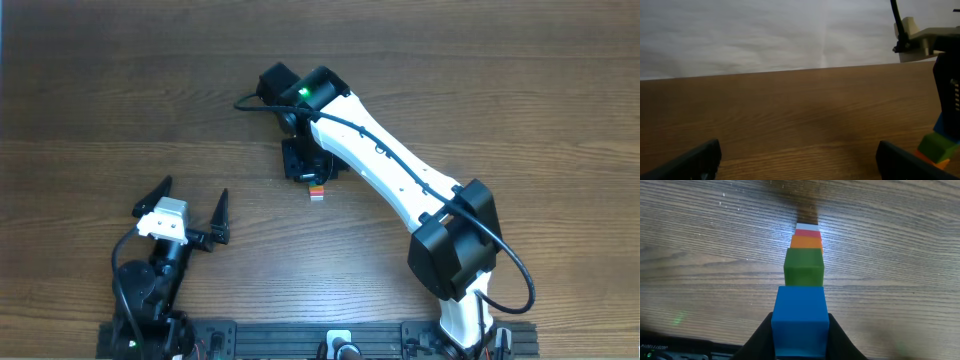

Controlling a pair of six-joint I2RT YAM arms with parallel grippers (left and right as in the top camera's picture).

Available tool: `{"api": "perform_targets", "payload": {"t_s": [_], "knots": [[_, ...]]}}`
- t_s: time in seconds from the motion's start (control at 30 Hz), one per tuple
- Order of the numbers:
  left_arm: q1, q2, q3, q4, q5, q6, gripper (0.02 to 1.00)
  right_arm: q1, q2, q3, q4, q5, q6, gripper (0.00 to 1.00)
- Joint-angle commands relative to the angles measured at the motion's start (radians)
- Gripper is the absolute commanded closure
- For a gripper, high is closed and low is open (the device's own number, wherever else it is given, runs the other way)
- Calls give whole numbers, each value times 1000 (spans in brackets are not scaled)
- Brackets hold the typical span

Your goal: Stack Cubes

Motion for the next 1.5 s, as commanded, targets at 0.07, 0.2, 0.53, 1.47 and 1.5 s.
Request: {"api": "perform_targets", "payload": {"t_s": [0.07,0.2,0.53,1.47,1.5], "knots": [[-5,-5,-5,-1,-5,18,18,8,17,22,3,21,5,908],[-5,-5,-5,-1,-5,18,20,7,17,22,3,29,6,906],[-5,-5,-5,-1,-5,18,18,7,30,20,3,36,6,906],[-5,-5,-5,-1,-5,18,18,10,49,19,14,35,6,853],[-5,-5,-5,-1,-5,18,18,10,49,19,14,35,6,836]]}}
